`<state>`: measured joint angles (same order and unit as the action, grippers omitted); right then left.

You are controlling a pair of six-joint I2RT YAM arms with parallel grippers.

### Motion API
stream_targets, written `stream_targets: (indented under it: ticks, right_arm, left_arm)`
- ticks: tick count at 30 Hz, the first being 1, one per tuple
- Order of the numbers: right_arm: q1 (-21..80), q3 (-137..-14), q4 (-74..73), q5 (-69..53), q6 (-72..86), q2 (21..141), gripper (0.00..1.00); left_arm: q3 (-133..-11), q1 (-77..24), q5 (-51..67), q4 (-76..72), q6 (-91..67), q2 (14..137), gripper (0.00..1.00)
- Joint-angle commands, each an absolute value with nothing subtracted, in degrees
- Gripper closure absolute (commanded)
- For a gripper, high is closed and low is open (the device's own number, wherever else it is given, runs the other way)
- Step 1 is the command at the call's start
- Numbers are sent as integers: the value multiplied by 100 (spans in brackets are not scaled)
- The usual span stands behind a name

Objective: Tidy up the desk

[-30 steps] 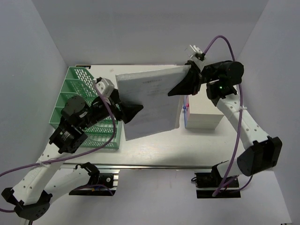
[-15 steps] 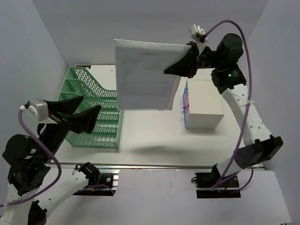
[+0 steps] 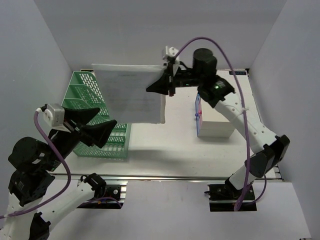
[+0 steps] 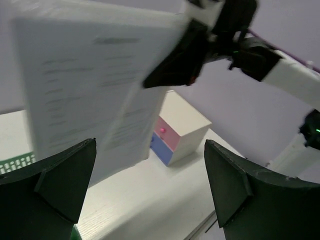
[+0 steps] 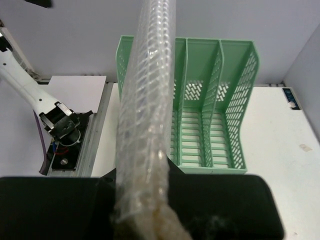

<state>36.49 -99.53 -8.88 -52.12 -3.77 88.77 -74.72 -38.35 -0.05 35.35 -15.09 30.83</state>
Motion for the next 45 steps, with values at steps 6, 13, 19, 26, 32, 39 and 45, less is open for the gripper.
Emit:
stream_targets:
  ticks: [6,13,19,26,32,39,45]
  right_arm:
    - [4631,-10651,-589,-4114,-563,9737,100]
    - [5150,-11320,-747,-3797,-536,10379,100]
    - [5379,-11768,-870,-3587,-685,10687,100]
    - [5379,-11795,-651,-3506,-1177,10951,100]
    - [5405,-12190,-299,-4016,-1151,11521,100]
    - [5388,-12648,-106,-4166,-1072,11927,100]
    - [5405,-12866,95,-4061,-844,12093,100]
  left_arm:
    - [-7259,-3814,1668,2979,-1477,2865,2]
    - [-7330,-3814,1890,3067,-1512,2953,2]
    - [-7242,-3814,1933,3067,-1556,2813,2]
    - [-6953,-3814,2013,2830,-1687,2751,2]
    - [-6917,-3814,1978,2769,-1766,2821,2]
    - [-6847,-3814,1925,2760,-1872,2804,2]
    - [-6759,-3814,1986,2646,-1890,2891,2]
